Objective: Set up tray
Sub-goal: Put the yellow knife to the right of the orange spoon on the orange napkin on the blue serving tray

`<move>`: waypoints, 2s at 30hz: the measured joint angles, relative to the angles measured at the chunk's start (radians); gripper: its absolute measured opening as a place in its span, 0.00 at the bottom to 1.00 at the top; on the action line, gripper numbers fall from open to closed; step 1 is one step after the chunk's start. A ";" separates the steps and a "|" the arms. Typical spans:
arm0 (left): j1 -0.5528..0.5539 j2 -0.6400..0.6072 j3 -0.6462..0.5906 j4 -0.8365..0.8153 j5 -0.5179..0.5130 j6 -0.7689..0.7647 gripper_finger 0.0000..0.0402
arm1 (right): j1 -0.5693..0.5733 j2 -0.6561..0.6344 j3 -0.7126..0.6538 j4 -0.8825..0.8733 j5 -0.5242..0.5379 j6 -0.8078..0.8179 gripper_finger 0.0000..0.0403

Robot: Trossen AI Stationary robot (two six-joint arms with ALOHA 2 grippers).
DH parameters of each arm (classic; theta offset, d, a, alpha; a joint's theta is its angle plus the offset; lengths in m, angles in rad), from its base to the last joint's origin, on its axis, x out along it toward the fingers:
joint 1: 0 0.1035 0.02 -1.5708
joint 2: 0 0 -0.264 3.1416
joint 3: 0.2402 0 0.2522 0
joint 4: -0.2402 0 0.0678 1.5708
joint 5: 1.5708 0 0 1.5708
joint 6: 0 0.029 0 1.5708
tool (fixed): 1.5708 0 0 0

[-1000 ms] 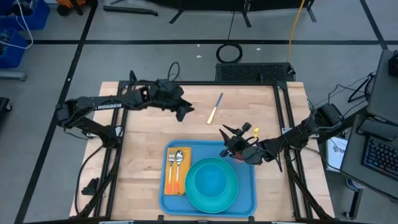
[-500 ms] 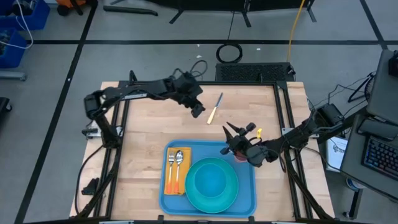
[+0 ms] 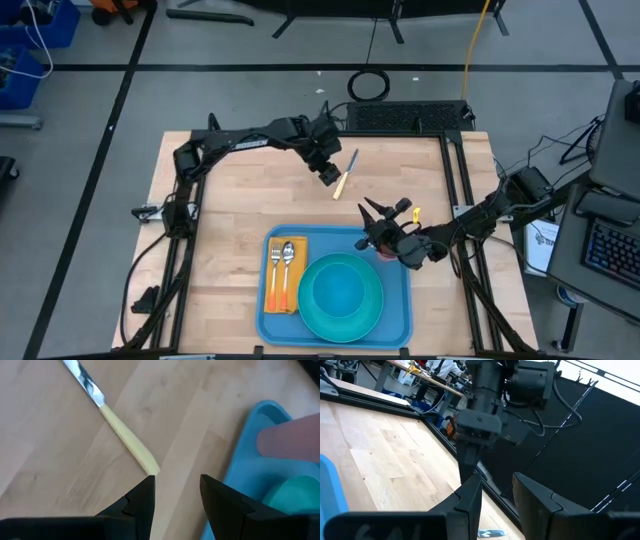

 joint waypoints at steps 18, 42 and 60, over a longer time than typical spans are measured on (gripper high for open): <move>-0.054 0.100 0.037 0.000 0.024 -0.023 0.40 | 0.000 0.000 0.000 -0.001 -0.004 0.001 0.25; -0.091 0.172 0.035 0.069 -0.141 -0.098 0.39 | -0.001 0.000 0.000 0.019 -0.007 -0.018 0.25; -0.099 0.174 0.035 0.052 -0.215 -0.097 0.40 | -0.001 0.000 0.000 0.044 -0.009 -0.018 0.25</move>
